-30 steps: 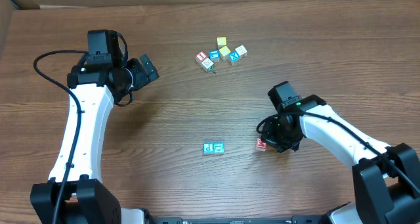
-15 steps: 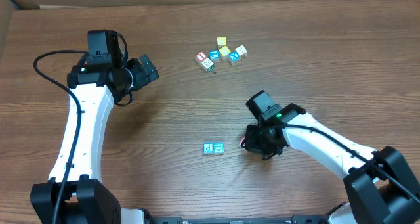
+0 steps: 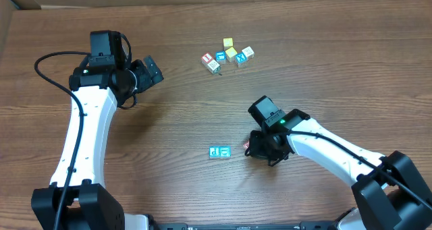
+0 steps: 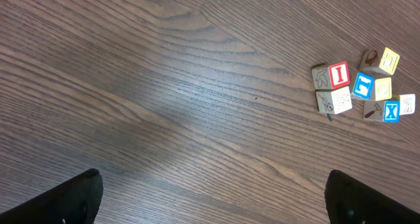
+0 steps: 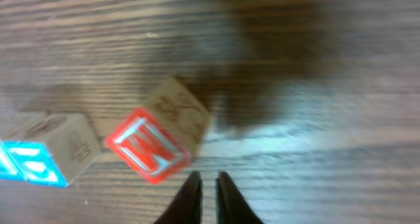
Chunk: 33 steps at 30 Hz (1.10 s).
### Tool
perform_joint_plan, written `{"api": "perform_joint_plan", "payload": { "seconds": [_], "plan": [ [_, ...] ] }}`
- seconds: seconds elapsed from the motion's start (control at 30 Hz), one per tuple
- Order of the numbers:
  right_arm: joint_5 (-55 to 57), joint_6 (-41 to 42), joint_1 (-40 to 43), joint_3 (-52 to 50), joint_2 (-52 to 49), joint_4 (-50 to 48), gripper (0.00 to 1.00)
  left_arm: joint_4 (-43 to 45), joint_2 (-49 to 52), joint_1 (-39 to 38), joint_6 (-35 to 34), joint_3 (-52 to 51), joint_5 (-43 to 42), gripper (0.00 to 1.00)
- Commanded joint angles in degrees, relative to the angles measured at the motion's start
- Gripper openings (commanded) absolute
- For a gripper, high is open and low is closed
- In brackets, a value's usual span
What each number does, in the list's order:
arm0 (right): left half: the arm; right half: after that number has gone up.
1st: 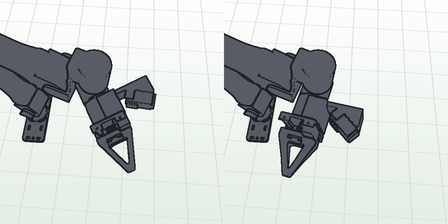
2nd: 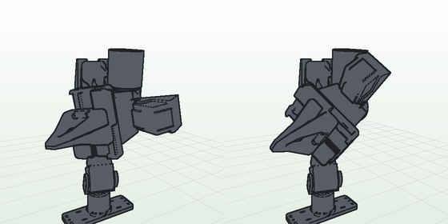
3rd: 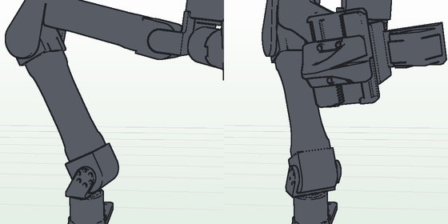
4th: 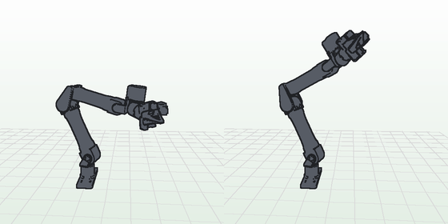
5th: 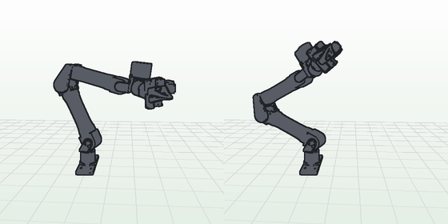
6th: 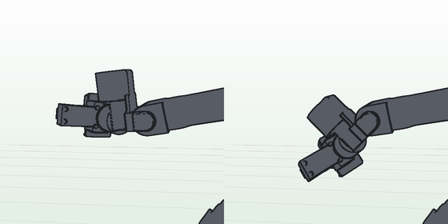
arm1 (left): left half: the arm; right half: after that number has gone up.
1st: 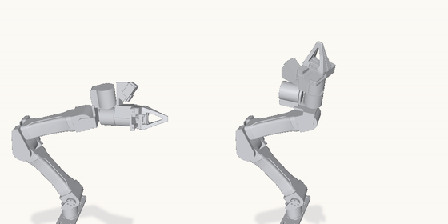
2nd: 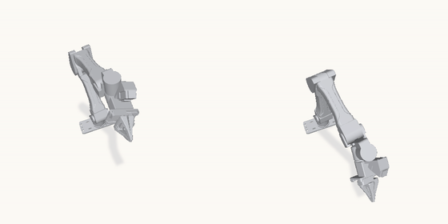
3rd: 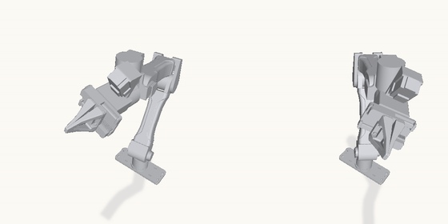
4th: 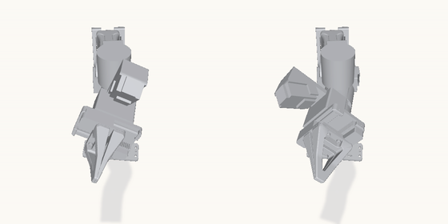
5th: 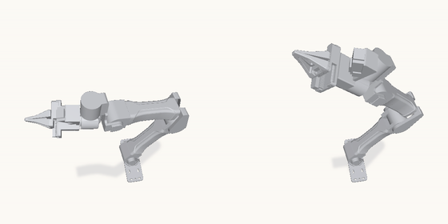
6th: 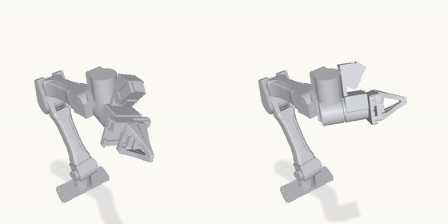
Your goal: Flip 3 blocks
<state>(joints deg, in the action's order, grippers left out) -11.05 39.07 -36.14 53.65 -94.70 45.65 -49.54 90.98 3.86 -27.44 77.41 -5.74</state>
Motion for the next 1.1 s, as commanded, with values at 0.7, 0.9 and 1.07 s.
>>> {"api": "perform_joint_plan", "payload": {
  "seconds": [0.7,0.9,1.07],
  "plan": [
    [8.3,-0.2,3.7,-0.3,0.2,-5.8,0.04,0.1,-0.3,0.2,0.7,0.5,0.2,1.00],
    [5.8,1.4,3.6,-0.3,0.2,-8.1,0.04,0.1,-0.3,0.2,0.6,0.5,0.2,1.00],
    [5.3,2.1,3.6,-0.3,0.2,-7.9,0.04,0.1,-0.3,0.2,0.6,0.5,0.2,1.00]
  ]
}}
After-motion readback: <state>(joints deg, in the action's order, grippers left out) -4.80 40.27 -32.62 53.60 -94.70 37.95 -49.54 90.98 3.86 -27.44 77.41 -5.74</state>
